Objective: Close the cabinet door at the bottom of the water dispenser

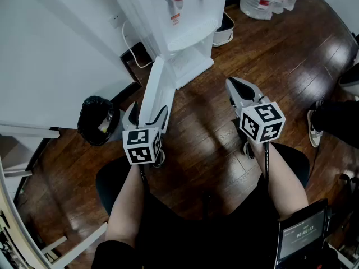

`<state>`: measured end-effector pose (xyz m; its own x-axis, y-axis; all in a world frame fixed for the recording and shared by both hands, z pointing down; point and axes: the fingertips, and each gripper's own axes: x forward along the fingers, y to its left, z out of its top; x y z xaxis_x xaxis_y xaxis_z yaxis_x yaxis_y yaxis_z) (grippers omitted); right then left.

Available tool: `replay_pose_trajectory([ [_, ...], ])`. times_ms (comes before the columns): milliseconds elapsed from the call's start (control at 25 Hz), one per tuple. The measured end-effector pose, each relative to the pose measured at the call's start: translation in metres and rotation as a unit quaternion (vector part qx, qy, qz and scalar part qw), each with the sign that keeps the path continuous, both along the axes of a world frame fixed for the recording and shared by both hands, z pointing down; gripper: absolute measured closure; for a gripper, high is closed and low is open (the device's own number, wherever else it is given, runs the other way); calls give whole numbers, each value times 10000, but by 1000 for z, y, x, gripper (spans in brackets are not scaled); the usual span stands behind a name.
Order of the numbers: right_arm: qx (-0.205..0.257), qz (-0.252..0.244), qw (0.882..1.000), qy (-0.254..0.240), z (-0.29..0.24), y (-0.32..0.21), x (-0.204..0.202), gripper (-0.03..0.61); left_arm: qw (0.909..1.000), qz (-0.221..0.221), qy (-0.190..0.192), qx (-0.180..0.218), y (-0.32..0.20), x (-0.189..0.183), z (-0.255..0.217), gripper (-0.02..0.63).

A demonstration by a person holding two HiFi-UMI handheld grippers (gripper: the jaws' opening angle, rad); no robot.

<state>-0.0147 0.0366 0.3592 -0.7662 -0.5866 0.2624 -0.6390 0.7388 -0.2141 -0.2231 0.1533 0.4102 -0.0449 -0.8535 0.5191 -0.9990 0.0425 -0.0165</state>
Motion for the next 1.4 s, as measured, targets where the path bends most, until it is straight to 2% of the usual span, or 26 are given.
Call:
replay_pose_trajectory([
  [40, -14, 29, 10000, 0, 0, -1, 1, 574, 9999, -56, -1, -116, 0, -2, 8, 171],
  [120, -39, 79, 10000, -16, -2, -3, 2, 574, 9991, -197, -22, -375, 2, -9, 24, 138],
  [240, -86, 126, 9998, -103, -5, -5, 2, 574, 9945, -537, -111, -895, 11, -25, 57, 135],
  [360, -149, 175, 9995, -206, -6, -6, 5, 575, 9838, -1015, -46, -1474, 27, -44, 97, 137],
  [440, -174, 214, 9992, -278, -8, -7, 6, 574, 9781, -1219, 182, -1675, 35, -50, 118, 179],
  [520, -178, 245, 9990, -336, -9, -9, 8, 574, 9762, -1306, 409, -1685, 37, -48, 123, 289],
  [560, -177, 253, 9989, -359, -11, -10, 9, 574, 9761, -1293, 475, -1678, 37, -44, 122, 315],
  [600, -175, 256, 9988, -380, -12, -10, 10, 574, 9765, -1232, 503, -1697, 37, -37, 121, 345],
  [1080, -240, -21, 9994, -243, -9, -10, -1, 574, 9766, -253, 627, -2043, 36, 36, 120, 345],
  [1400, -333, -212, 9992, -114, 2, -24, -13, 574, 9704, 553, 801, -2210, 19, 85, 121, 236],
])
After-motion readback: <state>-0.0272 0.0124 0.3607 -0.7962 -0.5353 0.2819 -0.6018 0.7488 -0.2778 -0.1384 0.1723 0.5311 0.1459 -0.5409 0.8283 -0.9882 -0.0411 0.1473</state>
